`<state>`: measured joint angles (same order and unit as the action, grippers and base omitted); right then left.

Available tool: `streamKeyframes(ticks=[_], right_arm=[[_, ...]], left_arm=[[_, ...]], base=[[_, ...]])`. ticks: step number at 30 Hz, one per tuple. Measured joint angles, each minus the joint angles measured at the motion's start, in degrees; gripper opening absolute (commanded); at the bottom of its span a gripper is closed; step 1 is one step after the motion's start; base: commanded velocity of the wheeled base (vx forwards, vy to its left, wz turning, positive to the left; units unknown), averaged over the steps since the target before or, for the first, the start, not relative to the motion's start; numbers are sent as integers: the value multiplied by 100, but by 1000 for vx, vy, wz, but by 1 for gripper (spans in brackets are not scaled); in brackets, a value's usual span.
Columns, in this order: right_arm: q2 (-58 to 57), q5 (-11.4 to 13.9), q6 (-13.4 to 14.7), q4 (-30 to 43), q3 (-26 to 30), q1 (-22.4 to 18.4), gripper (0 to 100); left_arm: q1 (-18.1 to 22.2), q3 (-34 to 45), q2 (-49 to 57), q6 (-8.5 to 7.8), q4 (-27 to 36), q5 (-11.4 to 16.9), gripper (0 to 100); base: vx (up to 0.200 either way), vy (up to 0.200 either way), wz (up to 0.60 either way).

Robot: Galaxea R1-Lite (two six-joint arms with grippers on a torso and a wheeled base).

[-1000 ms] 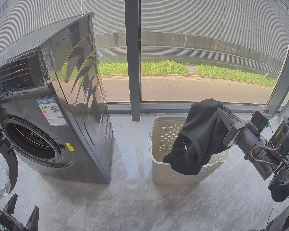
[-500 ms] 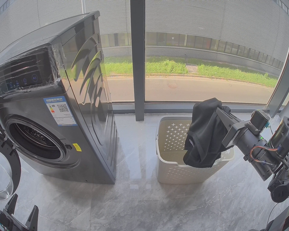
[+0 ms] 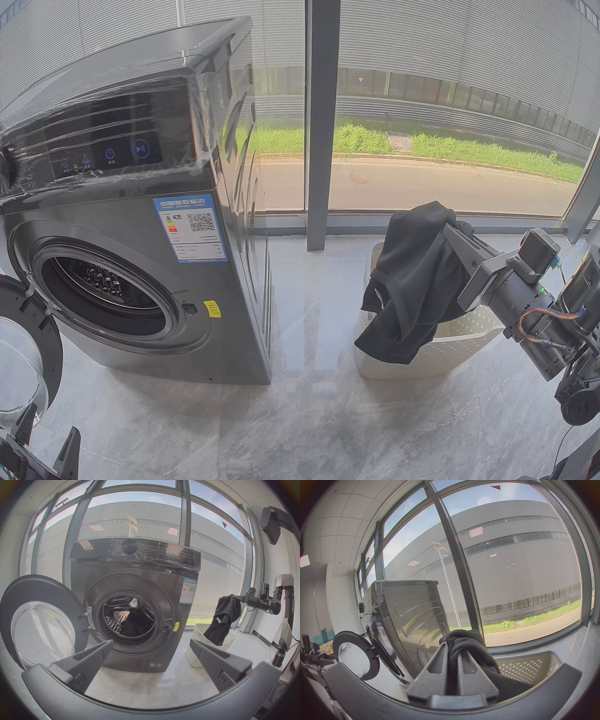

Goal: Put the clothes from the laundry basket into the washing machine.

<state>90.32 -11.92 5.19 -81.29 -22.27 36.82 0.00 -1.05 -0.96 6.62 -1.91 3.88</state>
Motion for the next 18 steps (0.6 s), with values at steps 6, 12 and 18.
streamKeyframes(ticks=[6,12,18], right_arm=[[4,7,5,-13,-5,85,0],[17,10,9,-15,0,100,0],[24,5,9,-11,12,94,0]], left_arm=[[-2,1,0,-39,17,35,100],[-5,-2,0,-41,9,61,100],[0,-2,-2,-41,9,63,100]], base=[[-67,33,0],[-200,0,0],[-200,0,0]])
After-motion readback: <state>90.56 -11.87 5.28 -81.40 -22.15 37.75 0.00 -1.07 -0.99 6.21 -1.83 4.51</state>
